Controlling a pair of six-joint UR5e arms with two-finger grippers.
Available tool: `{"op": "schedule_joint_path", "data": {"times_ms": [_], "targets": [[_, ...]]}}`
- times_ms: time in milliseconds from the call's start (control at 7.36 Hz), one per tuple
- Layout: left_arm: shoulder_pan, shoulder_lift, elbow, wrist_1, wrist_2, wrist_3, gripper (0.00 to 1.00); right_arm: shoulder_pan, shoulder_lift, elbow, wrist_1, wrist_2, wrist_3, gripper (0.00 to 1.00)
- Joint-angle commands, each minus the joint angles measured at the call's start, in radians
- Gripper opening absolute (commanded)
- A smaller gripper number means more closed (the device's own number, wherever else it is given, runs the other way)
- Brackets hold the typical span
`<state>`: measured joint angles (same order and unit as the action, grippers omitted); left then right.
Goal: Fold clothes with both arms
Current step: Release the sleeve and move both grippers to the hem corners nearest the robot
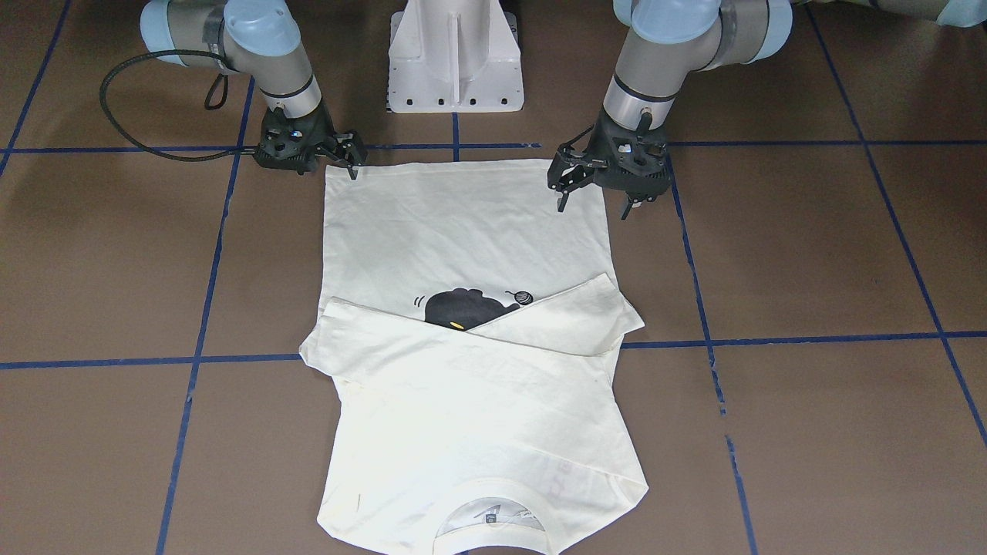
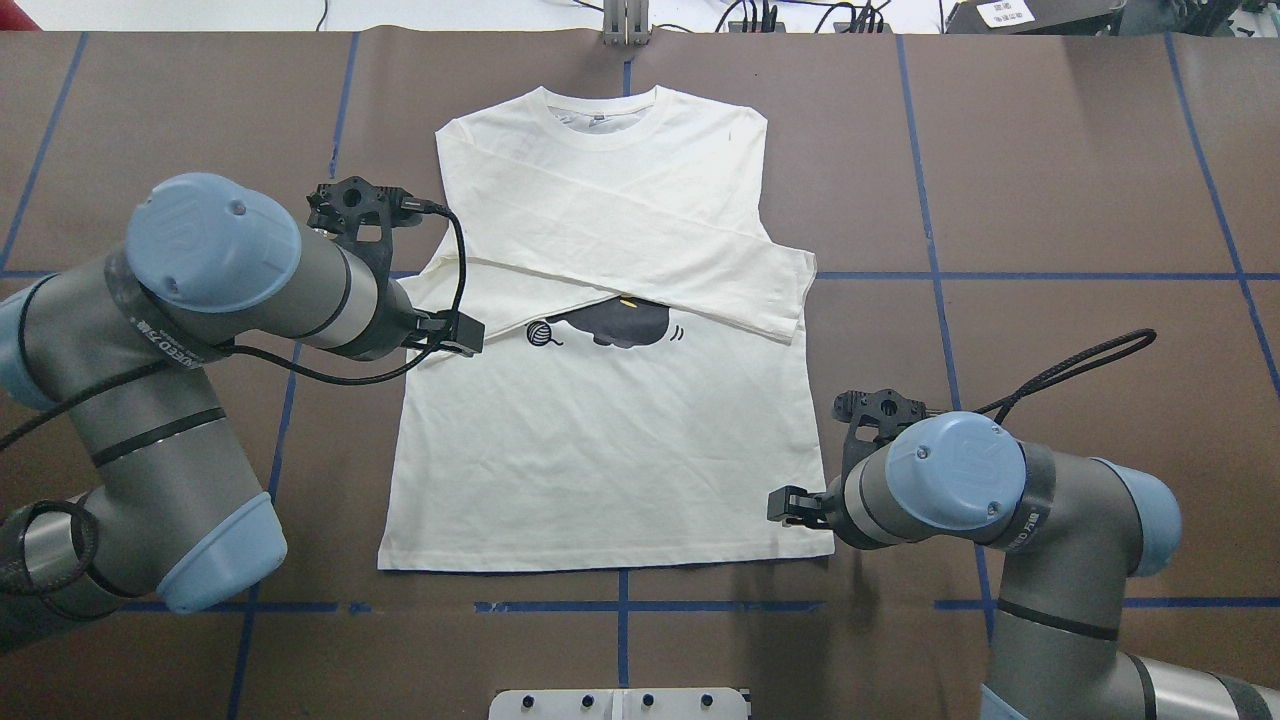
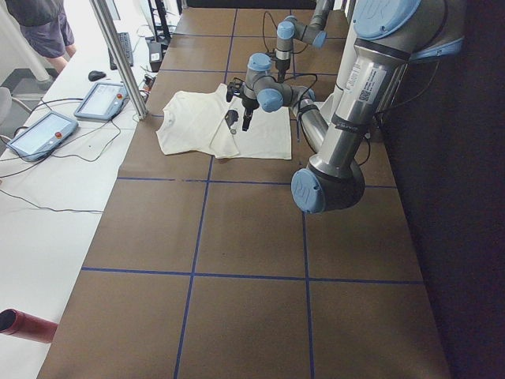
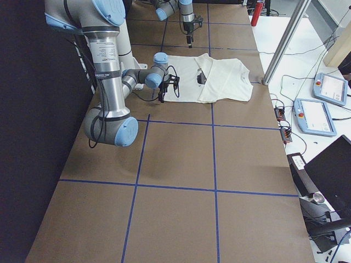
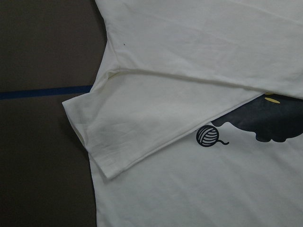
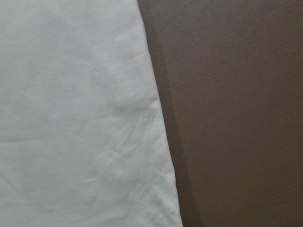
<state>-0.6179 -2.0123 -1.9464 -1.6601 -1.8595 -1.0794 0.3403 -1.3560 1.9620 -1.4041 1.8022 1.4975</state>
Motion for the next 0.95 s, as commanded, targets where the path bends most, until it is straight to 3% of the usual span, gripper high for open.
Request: {"op": "schedule_joint_path", "data": {"times_ms": [0,136,272,408,544,815], "targets": [[0.001,-0.003,-0.006,-0.003,-0.003,-0.002,1.0,-0.015,0.003,-0.014,-0.001,0.005,0.003,0.99],[0.001,-0.006,-0.02,-0.001,-0.003,-0.004,1.0,-0.017,0.005,-0.014,-0.001,0.005,0.003,0.81],[0.001,-0.006,-0.022,-0.001,-0.003,-0.004,1.0,-0.015,0.005,-0.012,0.001,0.008,0.003,0.44],[0.001,-0.005,-0.02,-0.001,-0.003,-0.004,1.0,-0.017,0.005,-0.012,-0.001,0.009,0.001,0.15],[0.003,-0.005,-0.019,-0.001,-0.003,-0.002,1.0,-0.017,0.006,-0.011,-0.001,0.009,0.001,0.0],[0.004,-0.008,-0.016,-0.003,-0.001,-0.002,1.0,-0.018,0.012,-0.011,-0.001,0.009,0.0,0.0]]}}
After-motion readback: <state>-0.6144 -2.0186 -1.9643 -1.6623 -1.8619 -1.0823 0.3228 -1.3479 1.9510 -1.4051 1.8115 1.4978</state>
